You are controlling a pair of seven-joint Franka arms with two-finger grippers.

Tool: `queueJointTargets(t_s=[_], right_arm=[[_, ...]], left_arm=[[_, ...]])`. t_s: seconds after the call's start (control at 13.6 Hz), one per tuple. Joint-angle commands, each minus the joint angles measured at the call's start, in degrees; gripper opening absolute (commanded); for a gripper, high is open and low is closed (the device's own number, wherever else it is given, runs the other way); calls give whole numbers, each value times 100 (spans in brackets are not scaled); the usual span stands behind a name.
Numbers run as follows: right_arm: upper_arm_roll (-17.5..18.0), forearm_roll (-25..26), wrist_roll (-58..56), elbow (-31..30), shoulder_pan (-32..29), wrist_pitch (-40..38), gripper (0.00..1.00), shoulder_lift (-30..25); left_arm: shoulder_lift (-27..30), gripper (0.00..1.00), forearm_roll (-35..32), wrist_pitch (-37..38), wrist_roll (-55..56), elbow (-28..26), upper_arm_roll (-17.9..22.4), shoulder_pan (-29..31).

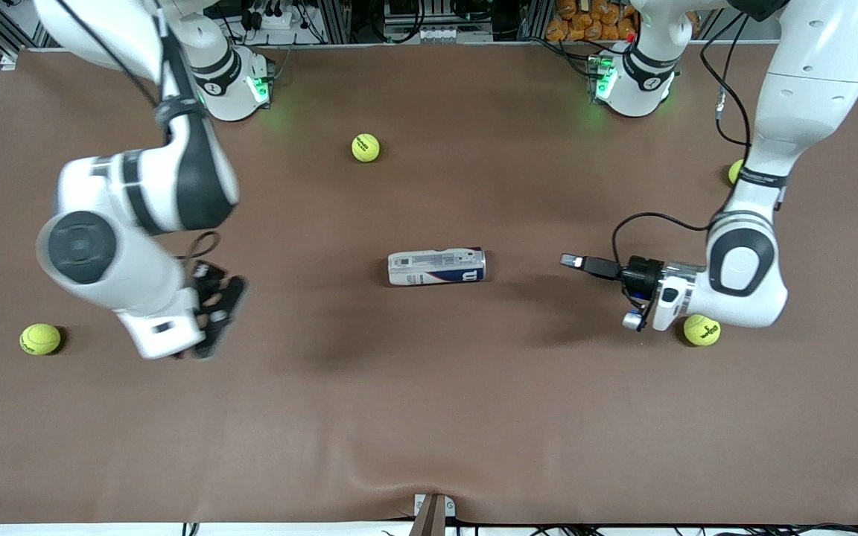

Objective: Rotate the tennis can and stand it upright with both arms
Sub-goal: 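Retract the right gripper while the left gripper reaches the can's end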

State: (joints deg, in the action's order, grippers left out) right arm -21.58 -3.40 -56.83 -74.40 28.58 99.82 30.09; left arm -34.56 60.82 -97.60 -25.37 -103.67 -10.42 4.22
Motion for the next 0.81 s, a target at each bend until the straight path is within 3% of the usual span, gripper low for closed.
queueJointTargets(t_s=[0.0, 0.29, 0.44, 0.73], right_arm=[[-460, -11, 355, 4, 104, -243, 100, -204], [-759, 15, 2197, -4, 122, -903, 100, -389], [-874, 24, 3296, -13, 122, -1244, 100, -521], [-936, 24, 4599, -13, 52, -1702, 100, -732]], left_arm=[[292, 100, 630, -828, -536, -679, -337, 17], [327, 100, 1054, -1224, -881, -1058, -373, -9], [301, 100, 1308, -1733, -1179, -1260, -619, -27], [126, 100, 1836, -2034, -1304, -1182, -690, -368]])
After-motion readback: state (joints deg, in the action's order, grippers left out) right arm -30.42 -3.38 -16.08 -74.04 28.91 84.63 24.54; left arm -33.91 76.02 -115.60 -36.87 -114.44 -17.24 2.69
